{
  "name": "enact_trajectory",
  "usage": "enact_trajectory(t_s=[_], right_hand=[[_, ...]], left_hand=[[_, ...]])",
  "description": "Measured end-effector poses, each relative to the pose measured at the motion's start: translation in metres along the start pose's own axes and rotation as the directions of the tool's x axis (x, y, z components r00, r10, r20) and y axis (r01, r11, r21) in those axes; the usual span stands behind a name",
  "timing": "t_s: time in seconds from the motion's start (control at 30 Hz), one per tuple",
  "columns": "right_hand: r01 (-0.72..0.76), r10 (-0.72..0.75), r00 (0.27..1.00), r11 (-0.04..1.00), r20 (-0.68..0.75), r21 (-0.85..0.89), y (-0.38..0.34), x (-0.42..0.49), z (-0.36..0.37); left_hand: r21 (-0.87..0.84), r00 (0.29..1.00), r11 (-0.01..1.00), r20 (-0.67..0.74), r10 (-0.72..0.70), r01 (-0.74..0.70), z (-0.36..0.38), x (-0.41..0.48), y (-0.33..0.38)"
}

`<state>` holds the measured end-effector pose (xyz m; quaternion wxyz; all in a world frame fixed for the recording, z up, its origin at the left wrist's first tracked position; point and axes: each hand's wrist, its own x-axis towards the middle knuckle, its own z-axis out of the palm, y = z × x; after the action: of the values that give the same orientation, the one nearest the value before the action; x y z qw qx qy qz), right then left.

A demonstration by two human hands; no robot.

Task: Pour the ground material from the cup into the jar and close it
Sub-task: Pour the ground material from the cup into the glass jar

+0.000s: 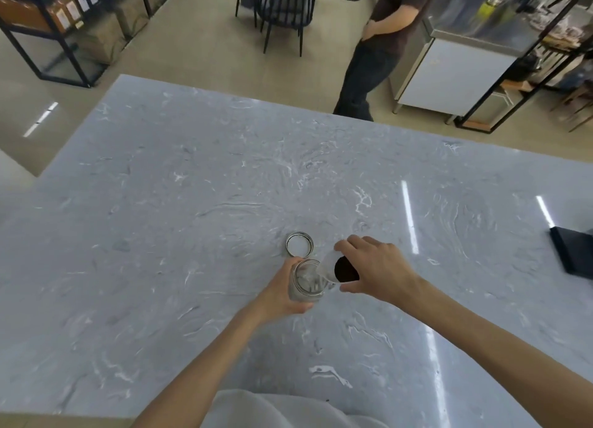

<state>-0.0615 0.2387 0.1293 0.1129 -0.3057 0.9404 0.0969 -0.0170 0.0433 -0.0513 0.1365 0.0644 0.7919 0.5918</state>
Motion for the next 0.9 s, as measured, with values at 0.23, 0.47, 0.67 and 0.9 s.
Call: enact_trajectory(t_s=[0.23, 0.47, 0.67, 0.9], right_hand=[[0.106, -0.09, 0.991, 0.979, 0.096, -0.172, -0.011, 0.011, -0.019], [0.087, -0.071, 0.994, 0.971, 0.081, -0.222, -0.016, 0.022, -0.024], [0.048, -0.034, 0.995, 0.988, 0.098, -0.145, -0.015, 0.024, -0.022], [0.135, -0.098, 0.982, 0.963, 0.164, -0.235, -0.02, 0.031, -0.031]], left_hand=[[0.077, 0.994, 0.994, -0.072, 0.077, -0.072, -0.004, -0.001, 0.012], [0.191, 0.991, 0.98, -0.116, 0.068, -0.045, -0.012, -0.002, 0.013], [0.213, 0.986, 0.976, -0.147, 0.076, -0.044, -0.015, -0.003, 0.016], [0.262, 0.991, 0.964, -0.108, 0.081, -0.05, -0.008, -0.001, 0.01]])
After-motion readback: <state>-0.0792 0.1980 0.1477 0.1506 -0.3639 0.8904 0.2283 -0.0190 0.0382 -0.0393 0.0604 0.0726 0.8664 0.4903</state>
